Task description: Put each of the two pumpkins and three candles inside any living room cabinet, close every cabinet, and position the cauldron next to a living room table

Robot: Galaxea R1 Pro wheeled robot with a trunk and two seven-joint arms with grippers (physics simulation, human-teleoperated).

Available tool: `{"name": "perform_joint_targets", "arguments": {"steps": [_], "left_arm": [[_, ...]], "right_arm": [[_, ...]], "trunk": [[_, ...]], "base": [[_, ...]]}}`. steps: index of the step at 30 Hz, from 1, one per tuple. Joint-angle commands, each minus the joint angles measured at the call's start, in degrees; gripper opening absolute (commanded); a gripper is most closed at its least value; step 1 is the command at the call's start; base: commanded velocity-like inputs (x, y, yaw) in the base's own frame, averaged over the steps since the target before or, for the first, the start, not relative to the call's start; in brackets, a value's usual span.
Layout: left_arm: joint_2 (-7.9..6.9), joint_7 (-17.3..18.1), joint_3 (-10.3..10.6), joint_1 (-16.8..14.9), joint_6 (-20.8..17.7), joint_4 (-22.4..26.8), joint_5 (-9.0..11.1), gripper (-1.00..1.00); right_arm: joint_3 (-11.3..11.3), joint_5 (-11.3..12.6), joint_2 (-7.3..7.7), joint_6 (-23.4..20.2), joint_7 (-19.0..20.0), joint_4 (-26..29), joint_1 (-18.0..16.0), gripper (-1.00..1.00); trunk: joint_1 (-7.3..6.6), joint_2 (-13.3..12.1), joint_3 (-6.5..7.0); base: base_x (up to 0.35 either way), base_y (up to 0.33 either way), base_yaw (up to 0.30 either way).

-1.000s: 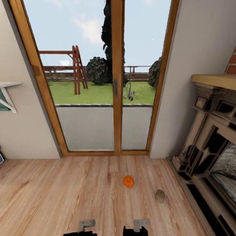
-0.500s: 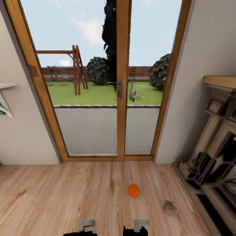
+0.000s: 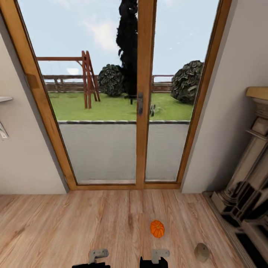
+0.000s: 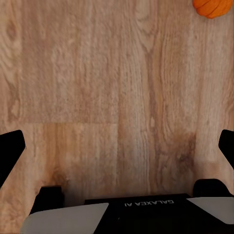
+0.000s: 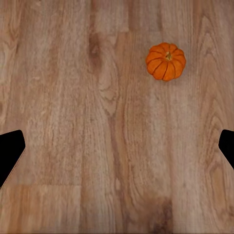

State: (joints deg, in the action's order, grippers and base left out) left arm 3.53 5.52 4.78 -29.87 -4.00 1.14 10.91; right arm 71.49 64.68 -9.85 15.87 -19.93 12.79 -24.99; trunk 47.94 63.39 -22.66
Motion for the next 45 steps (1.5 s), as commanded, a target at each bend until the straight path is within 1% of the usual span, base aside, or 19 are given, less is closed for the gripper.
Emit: {"name": "perform_joint_targets", "arguments": {"steps": [1,7,9,11,13,14,15,16,18,20,24,27,28,32,35,38,40,42,45], "left_arm": [[-0.01,0.1,0.5,0.0,-0.3,0.1,0.6,1.00],[0.36,0.1,0.5,0.0,-0.3,0.1,0.6,1.00],[0.64,0.1,0.5,0.0,-0.3,0.2,0.5,1.00],[1.18,0.0,0.6,0.0,-0.6,0.4,0.5,1.00],[1.92,-0.2,0.6,0.0,-3.2,1.2,0.6,1.00],[2.24,-0.4,0.6,0.0,-7.4,3.0,0.6,1.00],[2.40,-1.8,0.6,0.0,-16.5,8.7,0.6,1.00],[2.25,-5.0,0.6,0.1,-26.8,16.8,0.6,1.00],[1.95,-10.7,0.0,0.0,-38.2,27.5,0.6,1.00],[1.90,-16.1,-1.5,-0.1,-45.6,35.0,0.7,1.00],[1.98,-21.0,-3.1,-2.8,-51.5,39.4,0.6,1.00],[1.79,-23.3,-3.6,-6.8,-53.1,37.1,0.6,1.00],[1.45,-24.8,-4.0,-10.2,-53.4,33.5,0.6,1.00],[0.13,-26.3,-6.1,-20.0,-53.9,22.6,0.6,1.00],[-1.04,-26.5,-6.7,-27.9,-54.1,15.1,0.7,1.00],[-1.84,-26.4,-7.0,-34.5,-54.2,10.6,0.8,1.00],[-2.15,-26.4,-7.5,-37.0,-54.2,9.3,1.2,1.00],[-2.50,-26.4,-11.1,-39.1,-54.1,8.5,6.0,1.00],[-2.54,-26.5,-12.4,-39.4,-54.0,8.4,8.5,1.00]], "right_arm": [[0.5,0.5,-0.01,0.2,-0.3,0.0,-0.1,1.00],[0.2,0.5,0.00,0.2,-0.3,0.1,-0.1,1.00],[0.0,0.2,0.82,-1.0,-0.3,0.2,-0.5,1.00],[-0.1,0.2,1.71,-3.7,-0.3,0.3,-1.9,1.00],[-0.1,0.2,2.30,-9.1,-0.3,0.4,-5.0,1.00],[-0.2,0.3,2.52,-13.7,-0.3,0.4,-7.6,1.00],[-0.6,0.4,2.71,-20.6,-0.3,0.4,-11.5,1.00],[-2.0,0.5,2.80,-26.1,-0.3,0.4,-15.4,1.00],[-5.7,0.5,2.96,-31.6,-0.4,0.2,-20.9,1.00],[-10.0,0.5,3.00,-37.4,-0.4,0.1,-25.7,1.00],[-13.1,0.4,2.62,-45.4,-0.5,0.5,-29.6,1.00],[-13.8,0.4,1.99,-48.5,-0.6,1.3,-31.5,1.00],[-14.0,0.3,1.80,-50.2,-0.6,1.5,-32.7,1.00],[-14.2,0.2,1.68,-55.7,-0.8,1.7,-34.2,1.00],[-14.2,0.2,1.68,-57.1,-0.8,1.7,-35.0,1.00],[-14.2,0.2,1.68,-57.6,-0.8,1.7,-36.1,1.00],[-14.2,0.1,1.68,-57.7,-0.8,1.8,-36.7,1.00],[-14.3,0.1,1.79,-57.6,-0.8,1.9,-38.2,1.00],[-14.3,0.1,1.88,-57.4,-0.8,1.9,-38.8,1.00]], "trunk": [[0.02,0.0,-0.06],[0.02,0.0,-0.06],[0.02,0.0,-0.06],[0.02,0.0,-0.06],[0.02,0.0,-0.06],[0.02,0.0,-0.06],[0.02,0.0,-0.06],[0.02,0.0,-0.06],[0.02,0.0,-0.06],[0.02,0.0,-0.06],[0.02,0.0,-0.06],[0.02,0.0,-0.06],[0.02,0.0,-0.06],[0.02,0.0,-0.06],[0.02,0.0,-0.06],[0.02,0.0,-0.06],[0.02,0.0,-0.06],[0.02,0.0,-0.06],[0.02,0.0,-0.06]], "base": [[0.140,0.040,0.000],[0.052,0.015,0.000],[0.004,0.001,0.000],[0.002,0.001,0.000],[0.001,0.000,0.000],[0.000,0.000,0.000],[0.000,0.000,0.000],[0.000,0.000,0.000],[0.000,0.000,0.000],[0.000,0.000,0.000],[0.000,0.000,0.000],[0.000,0.000,0.000],[0.000,0.000,0.000],[0.000,0.000,0.000],[0.000,0.000,0.000],[0.000,0.000,0.000],[0.000,0.000,0.000],[0.000,0.000,0.000],[0.000,0.000,0.000]]}}
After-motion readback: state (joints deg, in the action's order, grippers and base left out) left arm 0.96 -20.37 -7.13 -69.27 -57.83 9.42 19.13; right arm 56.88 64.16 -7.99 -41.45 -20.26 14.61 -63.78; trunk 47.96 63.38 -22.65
